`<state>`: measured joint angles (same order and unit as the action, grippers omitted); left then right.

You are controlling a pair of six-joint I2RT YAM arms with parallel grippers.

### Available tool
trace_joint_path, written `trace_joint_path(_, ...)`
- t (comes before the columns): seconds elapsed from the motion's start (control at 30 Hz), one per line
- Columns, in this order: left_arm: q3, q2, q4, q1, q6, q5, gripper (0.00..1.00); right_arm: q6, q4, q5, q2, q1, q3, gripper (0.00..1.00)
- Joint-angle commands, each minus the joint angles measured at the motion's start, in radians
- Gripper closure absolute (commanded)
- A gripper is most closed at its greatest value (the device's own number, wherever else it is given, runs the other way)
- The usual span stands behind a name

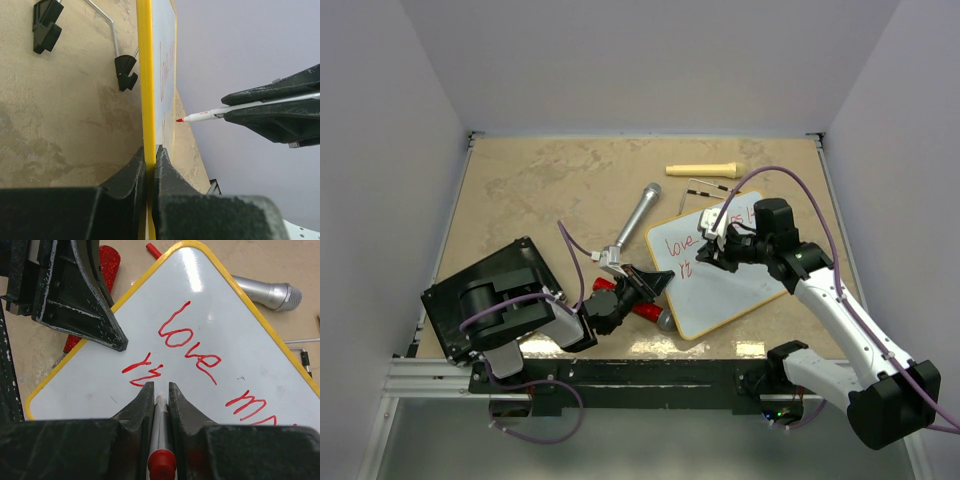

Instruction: Write a sentence on the whiteboard

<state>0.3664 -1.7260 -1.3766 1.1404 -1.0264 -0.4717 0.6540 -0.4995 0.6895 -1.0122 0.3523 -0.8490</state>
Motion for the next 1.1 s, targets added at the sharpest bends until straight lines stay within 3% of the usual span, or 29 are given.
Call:
trace_joint_path(0.0,-0.015,0.002,-0.064,0.002,0.127,-0.013,1.00,-0.020,0.039,-0.031,0.004,-0.003,-0.019,1.00)
trace_joint_path(0.63,-0.014,-0.003,-0.072,0.002,0.127,-0.010,1.00,-0.065,0.096,-0.045,-0.060,0.013,-0.015,1.00)
trace_joint_path(1.07,-0.017,-0.003,-0.076,0.002,0.126,-0.010,1.00,0.056,-0.048,0.053,-0.091,0.022,-0.044,1.00)
